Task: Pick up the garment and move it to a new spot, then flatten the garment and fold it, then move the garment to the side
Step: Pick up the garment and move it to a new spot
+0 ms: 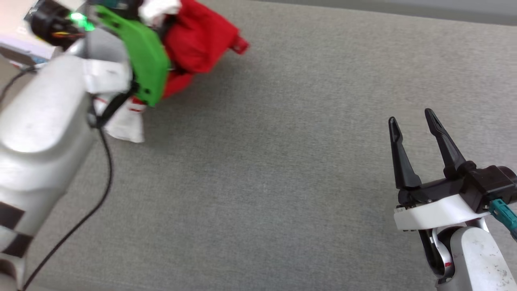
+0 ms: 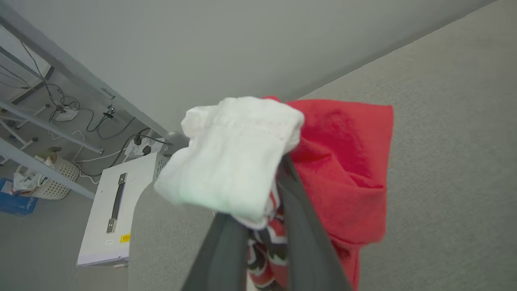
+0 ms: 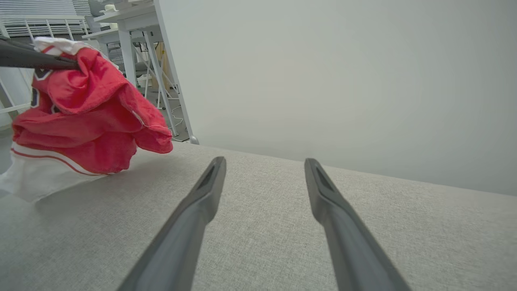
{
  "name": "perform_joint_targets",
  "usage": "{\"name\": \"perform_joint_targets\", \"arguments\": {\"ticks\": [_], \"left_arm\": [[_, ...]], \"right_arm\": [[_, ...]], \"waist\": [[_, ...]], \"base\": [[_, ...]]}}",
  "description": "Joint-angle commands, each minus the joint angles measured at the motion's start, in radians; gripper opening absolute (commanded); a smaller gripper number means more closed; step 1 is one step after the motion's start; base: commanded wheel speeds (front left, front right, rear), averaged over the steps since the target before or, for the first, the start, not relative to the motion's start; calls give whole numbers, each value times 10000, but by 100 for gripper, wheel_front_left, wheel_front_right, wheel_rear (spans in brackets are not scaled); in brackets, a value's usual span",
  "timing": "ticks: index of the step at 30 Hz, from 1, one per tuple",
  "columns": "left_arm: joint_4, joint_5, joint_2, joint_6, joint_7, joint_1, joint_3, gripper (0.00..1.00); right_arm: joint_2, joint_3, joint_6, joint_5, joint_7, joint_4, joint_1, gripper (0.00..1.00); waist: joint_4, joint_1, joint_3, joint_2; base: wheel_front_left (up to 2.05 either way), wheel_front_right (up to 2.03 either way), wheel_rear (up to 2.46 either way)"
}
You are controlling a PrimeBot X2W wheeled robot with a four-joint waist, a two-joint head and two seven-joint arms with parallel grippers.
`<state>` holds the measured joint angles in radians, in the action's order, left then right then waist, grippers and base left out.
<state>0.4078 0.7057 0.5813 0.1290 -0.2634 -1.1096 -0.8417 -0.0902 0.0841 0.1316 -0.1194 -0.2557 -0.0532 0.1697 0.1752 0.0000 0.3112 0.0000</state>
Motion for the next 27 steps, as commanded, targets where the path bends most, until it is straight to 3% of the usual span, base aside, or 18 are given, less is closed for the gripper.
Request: {"name": "perform_joint_targets", "arguments": {"ticks": [1,9,18,24,27], "left_arm": [[-256,-306,-348,17,113,-242,-259,0],[-687,-561,-2062,17,539,-251,-1586,0],[1059,-491,-4164,17,1427,671,-3541,0],[1940,-449,-5053,17,1801,1487,-4295,0],[2052,-277,-5197,17,1802,1787,-4364,0]], "right_arm": [[46,-86,-9,-68,-61,-6,-148,100],[308,-839,-9,149,-61,-230,-84,100],[396,-1790,-9,-205,-61,-427,49,100],[398,-1911,-9,-292,-61,-334,145,100],[398,-1882,-9,-286,-61,-218,194,100]], "waist": [[-477,0,-308,0],[-1593,0,-77,0],[-2618,0,686,0],[-2709,0,1020,0],[-2659,0,986,0]], "base": [[0,0,0],[0,0,0],[0,0,0],[0,0,0],[0,0,0]]}}
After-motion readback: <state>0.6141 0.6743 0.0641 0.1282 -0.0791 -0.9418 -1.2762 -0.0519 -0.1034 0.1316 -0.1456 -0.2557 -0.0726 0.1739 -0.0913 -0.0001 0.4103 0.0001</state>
